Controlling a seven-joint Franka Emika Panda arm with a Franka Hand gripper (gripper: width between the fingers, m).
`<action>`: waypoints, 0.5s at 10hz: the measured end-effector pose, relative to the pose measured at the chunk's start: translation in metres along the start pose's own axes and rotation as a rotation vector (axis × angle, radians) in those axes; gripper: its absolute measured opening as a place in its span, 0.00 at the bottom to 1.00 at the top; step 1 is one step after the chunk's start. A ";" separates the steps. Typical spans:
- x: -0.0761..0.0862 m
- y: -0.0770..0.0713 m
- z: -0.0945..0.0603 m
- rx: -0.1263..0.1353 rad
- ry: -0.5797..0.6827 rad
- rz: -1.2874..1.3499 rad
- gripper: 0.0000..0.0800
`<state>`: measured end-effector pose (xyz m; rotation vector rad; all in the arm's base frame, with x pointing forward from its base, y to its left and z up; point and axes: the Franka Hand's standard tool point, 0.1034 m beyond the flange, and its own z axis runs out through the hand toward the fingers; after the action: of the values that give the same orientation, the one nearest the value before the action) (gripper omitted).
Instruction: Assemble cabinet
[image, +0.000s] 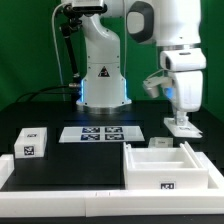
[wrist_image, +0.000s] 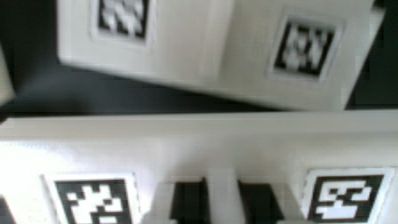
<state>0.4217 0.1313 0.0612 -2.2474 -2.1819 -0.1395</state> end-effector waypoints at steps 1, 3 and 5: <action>-0.013 0.002 0.000 0.000 -0.002 -0.005 0.09; -0.022 0.004 0.000 0.000 -0.004 0.019 0.09; -0.023 0.005 0.001 0.001 -0.004 0.021 0.09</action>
Offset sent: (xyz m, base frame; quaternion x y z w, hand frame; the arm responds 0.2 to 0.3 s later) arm 0.0000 0.0000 0.0000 0.0000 0.0000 0.0000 1.0000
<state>0.4256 0.1082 0.0593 -2.2709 -2.1590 -0.1341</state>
